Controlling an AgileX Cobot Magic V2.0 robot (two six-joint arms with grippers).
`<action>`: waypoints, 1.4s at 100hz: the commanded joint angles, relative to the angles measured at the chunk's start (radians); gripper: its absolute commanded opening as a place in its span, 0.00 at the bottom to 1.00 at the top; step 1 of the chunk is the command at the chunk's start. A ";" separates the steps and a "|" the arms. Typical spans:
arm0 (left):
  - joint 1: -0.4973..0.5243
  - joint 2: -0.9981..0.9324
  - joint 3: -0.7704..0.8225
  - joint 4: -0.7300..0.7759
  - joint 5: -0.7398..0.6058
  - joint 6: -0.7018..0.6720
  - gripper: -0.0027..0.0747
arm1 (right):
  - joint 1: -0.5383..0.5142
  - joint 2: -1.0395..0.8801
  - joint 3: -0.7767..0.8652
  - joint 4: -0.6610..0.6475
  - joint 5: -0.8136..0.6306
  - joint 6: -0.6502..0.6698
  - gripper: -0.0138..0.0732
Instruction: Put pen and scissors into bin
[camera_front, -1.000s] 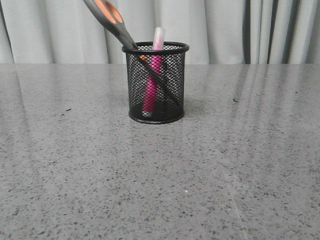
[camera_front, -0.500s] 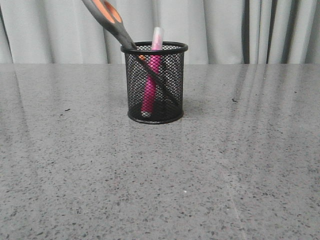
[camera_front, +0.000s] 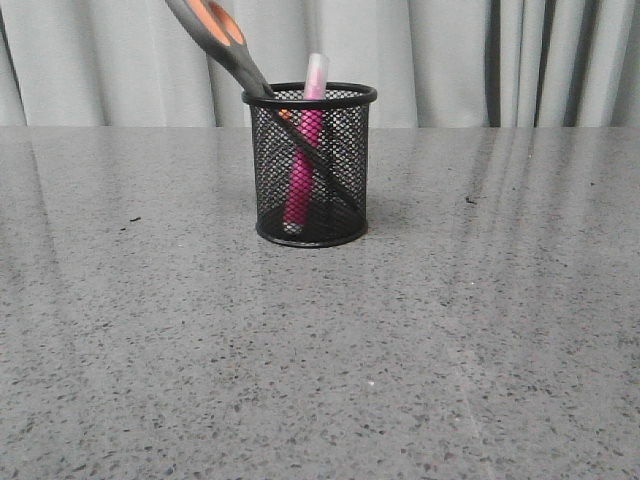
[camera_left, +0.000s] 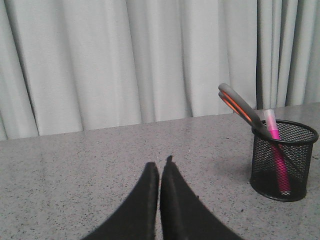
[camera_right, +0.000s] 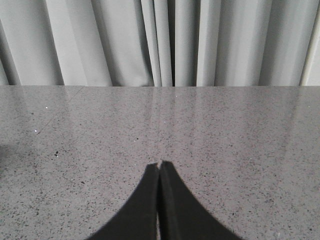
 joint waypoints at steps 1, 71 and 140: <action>0.002 -0.014 -0.025 -0.024 -0.059 -0.009 0.01 | -0.007 -0.012 -0.025 -0.025 -0.052 -0.003 0.08; 0.002 -0.014 0.009 0.189 -0.075 -0.079 0.01 | -0.007 -0.012 -0.025 -0.025 -0.052 -0.003 0.08; 0.002 -0.032 0.313 0.412 -0.315 -0.447 0.01 | -0.007 -0.012 -0.025 -0.025 -0.056 -0.003 0.08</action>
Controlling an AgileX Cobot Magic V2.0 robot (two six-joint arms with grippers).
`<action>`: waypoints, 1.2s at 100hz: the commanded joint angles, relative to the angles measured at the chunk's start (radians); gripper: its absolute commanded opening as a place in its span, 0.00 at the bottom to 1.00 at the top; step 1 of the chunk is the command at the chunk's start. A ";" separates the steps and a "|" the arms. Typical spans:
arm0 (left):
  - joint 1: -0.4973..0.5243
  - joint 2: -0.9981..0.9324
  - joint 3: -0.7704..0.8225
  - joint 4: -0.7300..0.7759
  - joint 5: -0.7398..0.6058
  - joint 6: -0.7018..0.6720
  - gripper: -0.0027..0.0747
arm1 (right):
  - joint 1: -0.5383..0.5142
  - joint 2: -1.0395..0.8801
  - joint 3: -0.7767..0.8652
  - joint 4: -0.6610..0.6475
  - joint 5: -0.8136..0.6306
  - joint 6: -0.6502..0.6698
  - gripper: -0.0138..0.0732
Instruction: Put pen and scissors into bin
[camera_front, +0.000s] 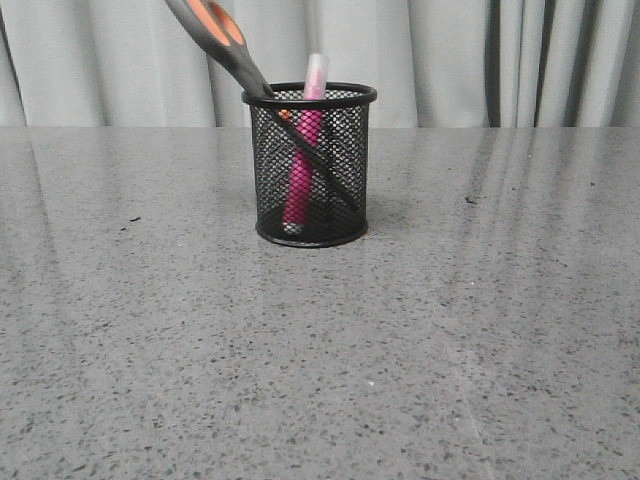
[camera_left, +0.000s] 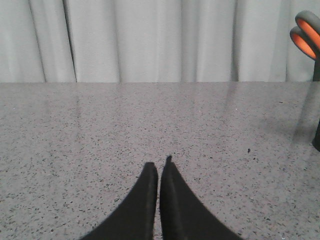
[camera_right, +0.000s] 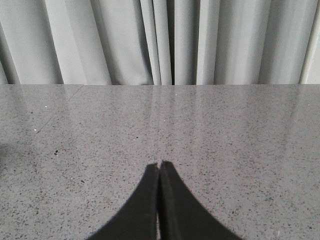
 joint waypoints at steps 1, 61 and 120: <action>0.002 -0.032 0.023 0.000 -0.063 -0.011 0.01 | -0.007 -0.011 -0.025 -0.028 -0.059 -0.003 0.08; 0.002 -0.032 0.023 0.000 -0.063 -0.011 0.01 | -0.007 -0.011 -0.025 -0.028 -0.059 -0.003 0.08; 0.002 -0.032 0.023 0.000 -0.063 -0.011 0.01 | -0.057 -0.011 0.127 0.507 -0.326 -0.444 0.08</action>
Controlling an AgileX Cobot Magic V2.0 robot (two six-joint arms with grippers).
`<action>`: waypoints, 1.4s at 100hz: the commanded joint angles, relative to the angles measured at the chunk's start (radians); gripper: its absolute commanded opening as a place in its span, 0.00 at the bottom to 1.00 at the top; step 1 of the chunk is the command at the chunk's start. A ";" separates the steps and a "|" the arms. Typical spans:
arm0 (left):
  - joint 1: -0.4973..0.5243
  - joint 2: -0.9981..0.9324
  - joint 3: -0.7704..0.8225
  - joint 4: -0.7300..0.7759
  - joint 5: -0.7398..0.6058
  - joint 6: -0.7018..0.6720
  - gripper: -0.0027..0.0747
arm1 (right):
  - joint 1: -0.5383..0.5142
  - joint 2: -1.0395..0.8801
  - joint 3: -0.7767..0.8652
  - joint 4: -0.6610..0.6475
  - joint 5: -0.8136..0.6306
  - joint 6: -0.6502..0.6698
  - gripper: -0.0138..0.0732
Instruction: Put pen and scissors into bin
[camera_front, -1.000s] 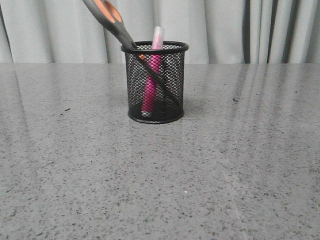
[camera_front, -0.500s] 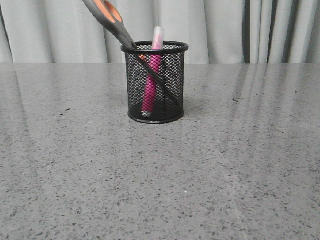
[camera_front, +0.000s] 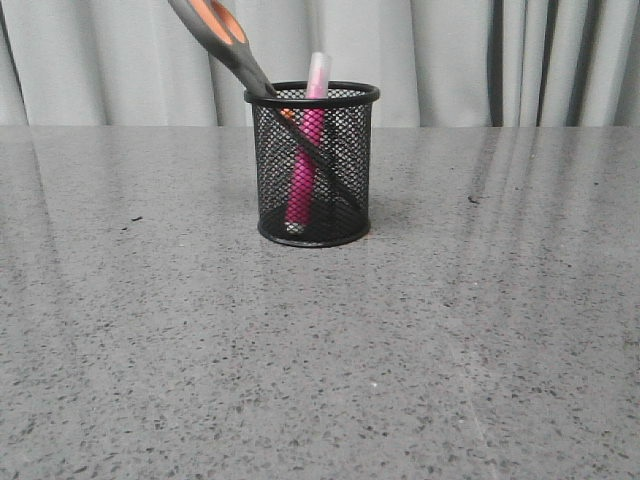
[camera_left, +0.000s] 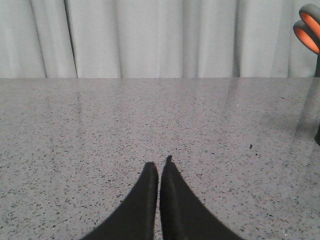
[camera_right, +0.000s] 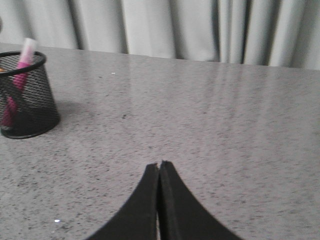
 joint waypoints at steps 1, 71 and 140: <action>0.002 -0.032 0.023 -0.002 -0.073 -0.010 0.01 | -0.044 -0.011 0.033 0.101 -0.195 -0.080 0.08; 0.002 -0.032 0.023 -0.002 -0.073 -0.010 0.01 | -0.272 -0.020 0.199 0.243 -0.379 -0.284 0.08; 0.002 -0.032 0.023 -0.002 -0.073 -0.010 0.01 | -0.321 -0.020 0.201 0.304 -0.338 -0.383 0.08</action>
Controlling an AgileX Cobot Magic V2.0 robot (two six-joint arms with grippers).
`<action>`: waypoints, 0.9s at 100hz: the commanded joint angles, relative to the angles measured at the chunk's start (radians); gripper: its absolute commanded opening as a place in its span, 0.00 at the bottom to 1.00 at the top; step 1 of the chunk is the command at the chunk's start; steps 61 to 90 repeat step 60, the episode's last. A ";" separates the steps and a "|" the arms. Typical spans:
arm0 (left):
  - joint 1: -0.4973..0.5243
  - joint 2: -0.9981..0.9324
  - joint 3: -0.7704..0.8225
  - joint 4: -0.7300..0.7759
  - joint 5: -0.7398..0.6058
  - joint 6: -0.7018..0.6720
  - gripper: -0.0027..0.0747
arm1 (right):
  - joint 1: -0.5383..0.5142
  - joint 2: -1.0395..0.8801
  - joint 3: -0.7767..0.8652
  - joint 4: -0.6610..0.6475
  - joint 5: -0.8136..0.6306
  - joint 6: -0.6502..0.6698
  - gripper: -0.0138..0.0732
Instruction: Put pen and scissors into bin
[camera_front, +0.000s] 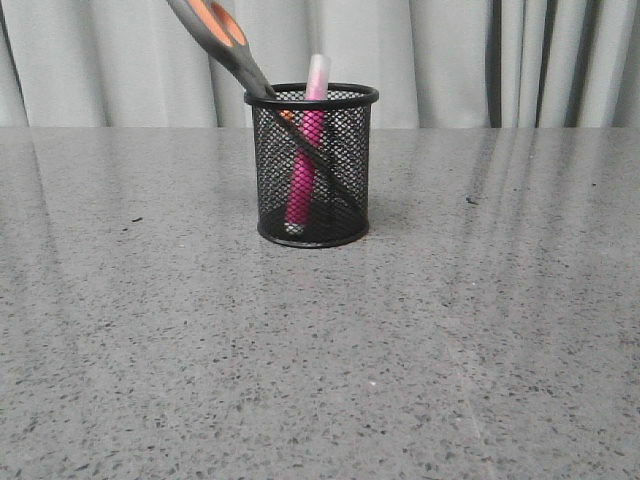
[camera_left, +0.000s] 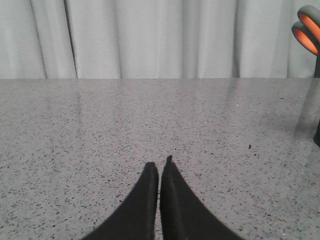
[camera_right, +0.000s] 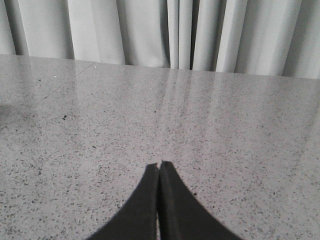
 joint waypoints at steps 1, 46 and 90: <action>0.002 -0.032 0.023 -0.002 -0.073 -0.010 0.01 | -0.006 -0.020 0.011 0.002 -0.059 -0.015 0.08; 0.002 -0.032 0.023 -0.002 -0.073 -0.010 0.01 | -0.006 -0.020 0.009 -0.001 -0.074 -0.015 0.08; 0.002 -0.032 0.023 -0.002 -0.073 -0.010 0.01 | -0.006 -0.020 0.009 -0.001 -0.074 -0.015 0.08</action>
